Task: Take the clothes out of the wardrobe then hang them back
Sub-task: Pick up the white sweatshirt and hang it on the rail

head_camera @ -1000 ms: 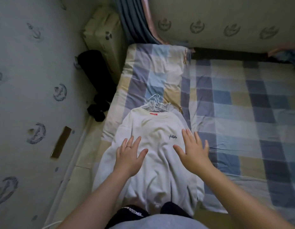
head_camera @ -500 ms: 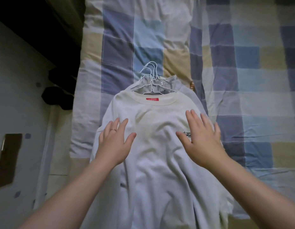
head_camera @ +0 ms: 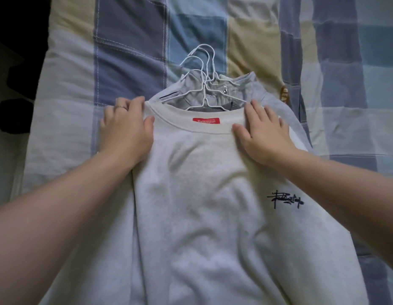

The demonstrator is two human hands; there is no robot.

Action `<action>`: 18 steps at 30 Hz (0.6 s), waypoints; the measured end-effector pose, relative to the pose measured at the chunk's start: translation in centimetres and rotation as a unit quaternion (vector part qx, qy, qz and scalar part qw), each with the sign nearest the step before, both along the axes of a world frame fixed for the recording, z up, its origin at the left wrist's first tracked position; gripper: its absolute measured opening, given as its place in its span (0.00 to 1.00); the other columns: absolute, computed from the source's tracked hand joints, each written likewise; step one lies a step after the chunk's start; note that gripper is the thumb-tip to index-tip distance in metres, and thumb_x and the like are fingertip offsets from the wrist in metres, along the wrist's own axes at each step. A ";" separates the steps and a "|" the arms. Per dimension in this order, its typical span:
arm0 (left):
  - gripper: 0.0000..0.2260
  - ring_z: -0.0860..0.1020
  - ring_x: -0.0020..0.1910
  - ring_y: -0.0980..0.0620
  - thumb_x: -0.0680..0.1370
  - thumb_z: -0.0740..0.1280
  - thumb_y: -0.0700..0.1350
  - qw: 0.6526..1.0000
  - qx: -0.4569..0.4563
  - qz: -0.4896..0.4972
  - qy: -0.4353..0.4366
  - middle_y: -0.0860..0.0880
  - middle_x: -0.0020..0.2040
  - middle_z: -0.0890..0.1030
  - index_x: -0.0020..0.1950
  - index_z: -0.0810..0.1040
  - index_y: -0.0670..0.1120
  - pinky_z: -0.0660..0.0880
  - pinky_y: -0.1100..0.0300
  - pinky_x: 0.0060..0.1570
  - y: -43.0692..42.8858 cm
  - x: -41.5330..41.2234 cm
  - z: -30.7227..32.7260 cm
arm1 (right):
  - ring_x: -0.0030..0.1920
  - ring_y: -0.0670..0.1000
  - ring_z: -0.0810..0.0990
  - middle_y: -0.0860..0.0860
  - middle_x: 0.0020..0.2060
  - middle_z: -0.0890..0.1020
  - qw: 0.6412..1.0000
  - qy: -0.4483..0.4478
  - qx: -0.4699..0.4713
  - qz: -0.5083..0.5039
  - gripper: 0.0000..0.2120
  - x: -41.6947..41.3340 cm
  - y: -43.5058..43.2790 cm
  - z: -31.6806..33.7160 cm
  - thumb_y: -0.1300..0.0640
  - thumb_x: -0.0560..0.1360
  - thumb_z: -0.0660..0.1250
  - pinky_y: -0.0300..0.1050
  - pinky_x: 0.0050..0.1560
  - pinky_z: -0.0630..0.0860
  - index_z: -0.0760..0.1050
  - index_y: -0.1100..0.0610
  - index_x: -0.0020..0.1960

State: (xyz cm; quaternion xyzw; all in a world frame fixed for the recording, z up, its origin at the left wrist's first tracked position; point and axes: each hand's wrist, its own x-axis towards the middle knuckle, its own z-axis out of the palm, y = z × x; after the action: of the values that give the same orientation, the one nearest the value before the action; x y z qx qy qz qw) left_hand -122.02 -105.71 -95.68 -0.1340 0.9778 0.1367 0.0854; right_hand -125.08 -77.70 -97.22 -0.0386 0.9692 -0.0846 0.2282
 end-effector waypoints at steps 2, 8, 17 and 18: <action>0.18 0.67 0.63 0.35 0.81 0.62 0.49 1.000 -0.016 0.002 0.027 0.38 0.66 0.70 0.71 0.70 0.47 0.64 0.44 0.62 0.1 -0.6 0.1 | 0.77 0.56 0.54 0.51 0.79 0.53 0.999 0.018 -0.013 -0.035 0.31 -0.9 0.4 0.1 0.39 0.81 0.49 0.61 0.73 0.53 0.49 0.51 0.79; 0.08 0.70 0.55 0.36 0.81 0.63 0.44 0.998 0.001 -0.024 0.066 0.38 0.57 0.72 0.56 0.77 0.43 0.68 0.44 0.53 -0.2 -0.4 2.1 | 0.63 0.61 0.71 0.57 0.59 0.73 0.997 0.047 -0.024 -0.060 0.13 -2.2 3.0 2.0 0.54 0.80 0.57 0.57 0.61 0.67 0.70 0.56 0.63; 0.03 0.74 0.53 0.37 0.81 0.60 0.41 0.990 0.106 -0.091 -0.025 0.40 0.51 0.78 0.53 0.72 0.43 0.70 0.45 0.49 -0.9 2.6 11.8 | 0.47 0.59 0.75 0.55 0.43 0.77 0.994 0.016 -0.104 -0.021 0.04 2.3 7.2 14.2 0.62 0.79 0.62 0.49 0.45 0.68 0.74 0.55 0.49; 0.02 0.74 0.52 0.38 0.81 0.60 0.41 0.987 0.123 -0.104 -0.026 0.41 0.50 0.78 0.53 0.72 0.44 0.71 0.44 0.49 -1.2 3.1 13.4 | 0.45 0.58 0.76 0.54 0.42 0.77 0.994 0.006 -0.109 -0.017 0.05 3.6 7.6 16.2 0.61 0.79 0.61 0.49 0.44 0.68 0.71 0.52 0.48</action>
State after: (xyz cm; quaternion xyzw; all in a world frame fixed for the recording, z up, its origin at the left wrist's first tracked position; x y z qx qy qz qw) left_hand -118.91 -106.92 -82.30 -0.0235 0.9595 0.2433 0.1402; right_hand -121.50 -70.13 -80.98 -0.0469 0.9559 -0.1939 0.2157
